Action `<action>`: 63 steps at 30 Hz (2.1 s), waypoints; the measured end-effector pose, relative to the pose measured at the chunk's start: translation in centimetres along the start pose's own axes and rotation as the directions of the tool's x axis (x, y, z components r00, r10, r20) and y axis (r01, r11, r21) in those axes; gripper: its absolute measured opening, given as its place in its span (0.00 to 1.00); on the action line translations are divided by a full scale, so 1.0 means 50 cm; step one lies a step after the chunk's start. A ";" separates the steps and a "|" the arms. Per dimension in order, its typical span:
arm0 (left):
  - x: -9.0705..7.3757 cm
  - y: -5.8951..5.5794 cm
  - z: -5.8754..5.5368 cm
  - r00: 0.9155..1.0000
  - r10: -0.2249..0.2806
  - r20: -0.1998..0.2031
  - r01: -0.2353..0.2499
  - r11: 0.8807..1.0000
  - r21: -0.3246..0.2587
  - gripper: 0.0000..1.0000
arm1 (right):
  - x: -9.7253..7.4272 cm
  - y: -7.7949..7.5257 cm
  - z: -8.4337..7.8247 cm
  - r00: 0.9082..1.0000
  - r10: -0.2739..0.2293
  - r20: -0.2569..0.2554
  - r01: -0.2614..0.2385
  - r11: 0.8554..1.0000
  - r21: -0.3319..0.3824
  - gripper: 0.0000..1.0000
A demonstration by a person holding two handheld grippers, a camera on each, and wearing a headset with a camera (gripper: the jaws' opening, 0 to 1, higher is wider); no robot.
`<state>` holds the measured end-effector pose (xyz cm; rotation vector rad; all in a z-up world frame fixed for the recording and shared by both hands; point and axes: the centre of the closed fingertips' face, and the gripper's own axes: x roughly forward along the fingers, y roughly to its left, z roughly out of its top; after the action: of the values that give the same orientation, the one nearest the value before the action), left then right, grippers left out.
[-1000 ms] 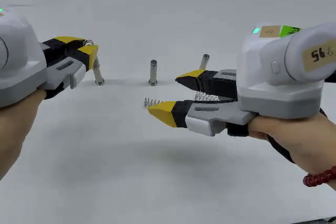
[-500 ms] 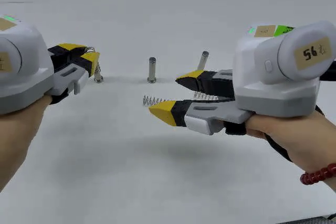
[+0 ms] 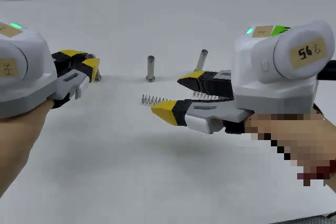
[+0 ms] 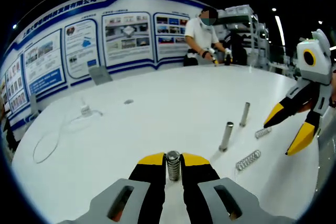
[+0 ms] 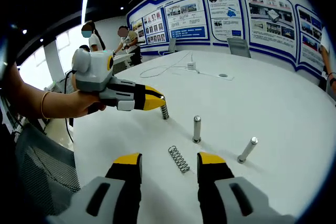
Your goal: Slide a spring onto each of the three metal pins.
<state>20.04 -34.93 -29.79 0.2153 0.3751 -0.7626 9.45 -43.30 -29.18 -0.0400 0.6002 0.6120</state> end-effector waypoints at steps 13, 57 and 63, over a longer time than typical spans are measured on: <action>0.009 0.002 -0.007 1.000 0.001 -0.009 -0.001 1.000 -0.005 0.11 | -0.001 -0.007 -0.005 1.000 -0.009 -0.012 0.009 1.000 0.006 0.43; -0.095 -0.010 0.045 0.999 -0.035 0.027 0.037 0.998 -0.055 0.69 | 0.036 -0.028 -0.030 0.988 0.026 -0.152 -0.055 0.980 -0.190 0.31; -0.106 -0.017 0.039 0.999 -0.039 0.029 0.041 0.997 -0.058 0.76 | 0.047 -0.032 -0.045 0.983 0.033 -0.182 -0.072 0.974 -0.216 0.27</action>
<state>16.42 -32.81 -25.91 0.1422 0.3756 -0.7925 10.69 -43.84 -32.52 -0.2918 0.7043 0.7304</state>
